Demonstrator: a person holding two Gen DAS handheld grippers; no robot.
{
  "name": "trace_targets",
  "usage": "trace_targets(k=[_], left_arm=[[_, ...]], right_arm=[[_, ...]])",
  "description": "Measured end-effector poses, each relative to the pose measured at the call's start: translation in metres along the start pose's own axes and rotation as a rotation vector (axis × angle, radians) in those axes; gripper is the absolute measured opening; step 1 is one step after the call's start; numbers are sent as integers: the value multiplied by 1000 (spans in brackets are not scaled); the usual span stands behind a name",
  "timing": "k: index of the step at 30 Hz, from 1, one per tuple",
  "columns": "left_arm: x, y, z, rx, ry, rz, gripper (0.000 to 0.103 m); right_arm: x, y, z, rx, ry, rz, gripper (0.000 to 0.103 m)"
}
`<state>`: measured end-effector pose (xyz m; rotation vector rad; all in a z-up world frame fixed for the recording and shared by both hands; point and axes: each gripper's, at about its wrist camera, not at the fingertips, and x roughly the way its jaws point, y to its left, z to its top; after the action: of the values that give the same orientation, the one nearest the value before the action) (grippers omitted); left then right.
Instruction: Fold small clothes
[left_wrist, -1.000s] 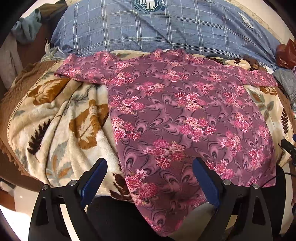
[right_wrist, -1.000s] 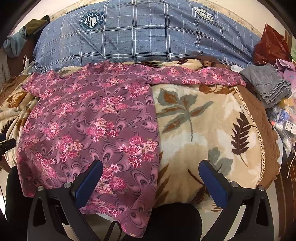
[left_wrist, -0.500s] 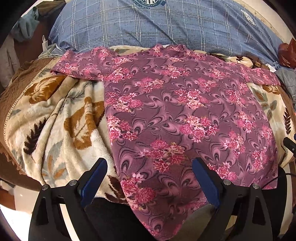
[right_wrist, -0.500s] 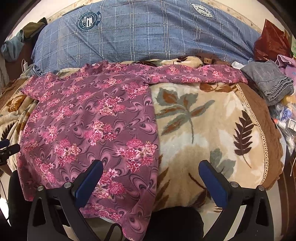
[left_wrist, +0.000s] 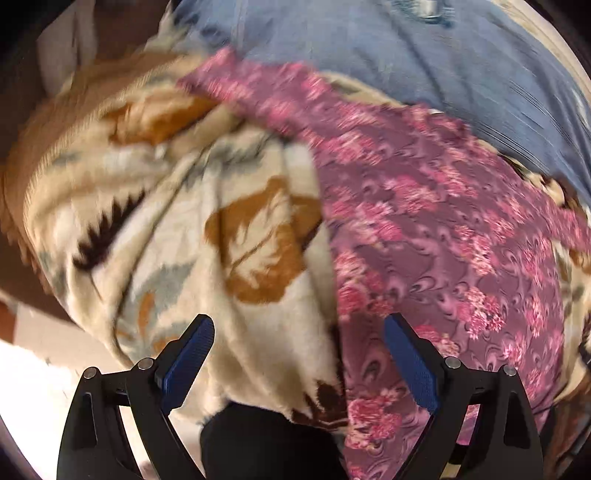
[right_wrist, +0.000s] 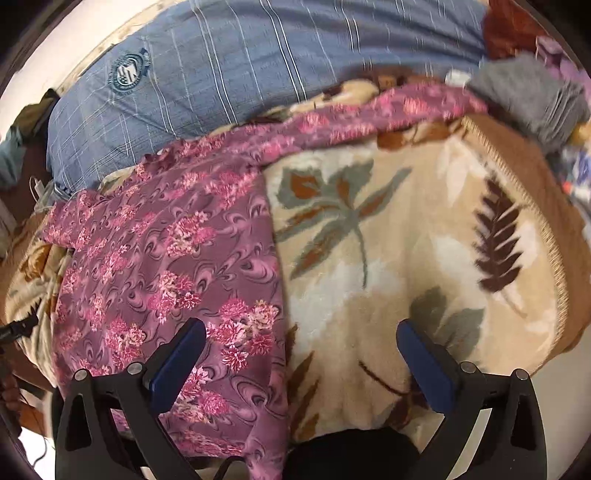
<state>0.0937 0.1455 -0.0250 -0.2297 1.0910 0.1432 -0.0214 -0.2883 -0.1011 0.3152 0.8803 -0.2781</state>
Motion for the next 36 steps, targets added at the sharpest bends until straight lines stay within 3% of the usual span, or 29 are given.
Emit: trace_targets(k=[4,9,11,12,13,14,15,16,18,20,22,24,28,30,31,32,33,34,36], left_arm=[[24,0,-6,-42,91,-81,93],[52,-30,-24,31,201,-175,92],[53,-37,-26,68,159,-143,89],[53,-39,-24,81,139,-137,79],[51,-39,-22,82,121,-121,61],[47,-37,-19,79,105,-131,47],[44,-35,-14,69,104,-161,17],[40,-30,-7,38,121,-214,9],[33,-21,2,-14,124,-269,11],[26,-8,10,-43,101,-274,18],[28,6,10,-62,91,-251,44],[33,12,0,-74,100,-245,55],[44,7,-30,-21,187,-321,57],[47,0,-42,-10,186,-344,55],[46,-6,-43,12,149,-321,39],[44,-9,-42,35,124,-328,16],[42,-10,-40,46,128,-345,5],[37,-8,-34,19,117,-353,5],[20,4,-23,-51,83,-408,5]], right_arm=[[21,13,-5,-15,39,63,103],[41,38,-10,-79,45,113,101],[47,42,-13,-85,49,138,96],[48,44,-15,-101,35,119,88],[45,47,-18,-129,8,100,60],[43,48,-19,-155,-9,94,39],[43,48,-19,-176,-3,77,12],[42,45,-18,-179,7,80,12],[36,37,-13,-175,7,115,9],[33,27,-7,-166,1,106,4],[35,9,-3,-106,-2,68,3],[41,-10,-3,-14,18,119,4],[39,-14,-9,42,21,200,13],[41,-13,-12,73,57,254,23],[41,-11,-15,75,60,260,27],[40,-8,-17,65,54,258,27],[40,-2,-19,32,52,240,23],[39,3,-20,-4,51,219,4],[33,15,-19,-86,49,196,4]])
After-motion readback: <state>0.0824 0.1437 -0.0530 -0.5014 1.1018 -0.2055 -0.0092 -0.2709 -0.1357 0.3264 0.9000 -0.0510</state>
